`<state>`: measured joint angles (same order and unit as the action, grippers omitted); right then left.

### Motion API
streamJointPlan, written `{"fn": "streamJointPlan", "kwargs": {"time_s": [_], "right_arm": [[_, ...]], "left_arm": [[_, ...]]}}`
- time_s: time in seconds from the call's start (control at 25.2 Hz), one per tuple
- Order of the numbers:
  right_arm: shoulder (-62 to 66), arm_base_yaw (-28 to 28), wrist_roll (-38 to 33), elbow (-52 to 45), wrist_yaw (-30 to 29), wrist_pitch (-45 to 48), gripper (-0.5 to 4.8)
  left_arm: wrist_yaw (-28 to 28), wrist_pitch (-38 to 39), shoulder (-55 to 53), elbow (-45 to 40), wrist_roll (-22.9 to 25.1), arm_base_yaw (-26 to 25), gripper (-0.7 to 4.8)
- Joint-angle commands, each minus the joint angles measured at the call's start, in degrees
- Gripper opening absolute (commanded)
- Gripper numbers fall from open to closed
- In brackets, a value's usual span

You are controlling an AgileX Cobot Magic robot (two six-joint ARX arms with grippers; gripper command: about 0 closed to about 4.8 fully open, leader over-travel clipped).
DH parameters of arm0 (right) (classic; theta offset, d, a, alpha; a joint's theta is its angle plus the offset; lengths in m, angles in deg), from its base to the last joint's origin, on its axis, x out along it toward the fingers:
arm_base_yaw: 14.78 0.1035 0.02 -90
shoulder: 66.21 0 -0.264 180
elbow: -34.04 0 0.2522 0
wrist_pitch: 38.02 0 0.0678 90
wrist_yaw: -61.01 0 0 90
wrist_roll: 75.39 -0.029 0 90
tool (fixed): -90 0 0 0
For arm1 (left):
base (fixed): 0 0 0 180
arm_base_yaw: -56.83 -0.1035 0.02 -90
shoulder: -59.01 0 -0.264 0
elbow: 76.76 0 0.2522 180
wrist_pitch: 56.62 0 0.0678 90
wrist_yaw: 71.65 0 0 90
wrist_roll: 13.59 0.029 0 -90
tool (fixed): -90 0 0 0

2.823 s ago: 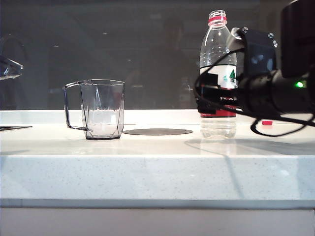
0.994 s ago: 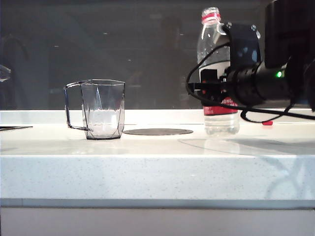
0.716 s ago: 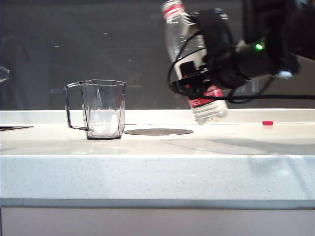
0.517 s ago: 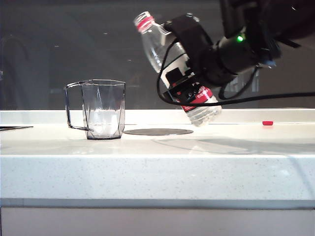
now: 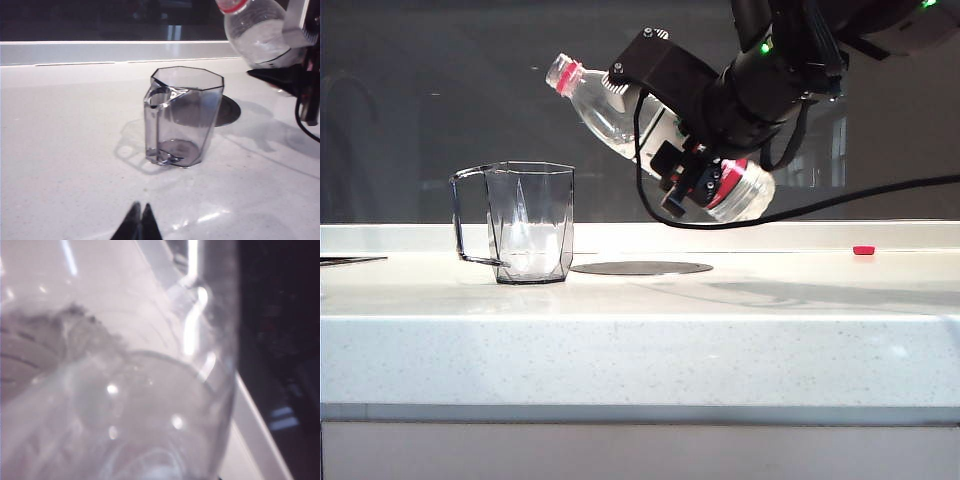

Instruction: Pick up the mineral water bottle on the table and pour water into the mug until it's half full.

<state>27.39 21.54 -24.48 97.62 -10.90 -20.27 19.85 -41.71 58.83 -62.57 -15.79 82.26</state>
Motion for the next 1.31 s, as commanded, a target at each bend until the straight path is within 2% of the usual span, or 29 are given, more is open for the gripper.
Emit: {"fn": "streamJointPlan", "kwargs": {"time_s": [0.04, 0.4, 1.31], "right_arm": [[-0.7, 0.0, 5.9, 1.2, 2.0, 2.6, 2.37], [-0.7, 0.0, 19.5, 1.2, 4.0, 3.1, 2.37], [-0.7, 0.1, 28.9, 1.2, 7.8, 6.1, 2.37]], "left_arm": [[-0.2, -0.3, 0.0, 0.2, 0.1, -0.9, -0.04], [-0.2, -0.3, 0.0, 0.2, 0.1, -1.9, -0.04], [-0.2, -0.3, 0.0, 0.2, 0.1, -1.9, -0.04]]}}
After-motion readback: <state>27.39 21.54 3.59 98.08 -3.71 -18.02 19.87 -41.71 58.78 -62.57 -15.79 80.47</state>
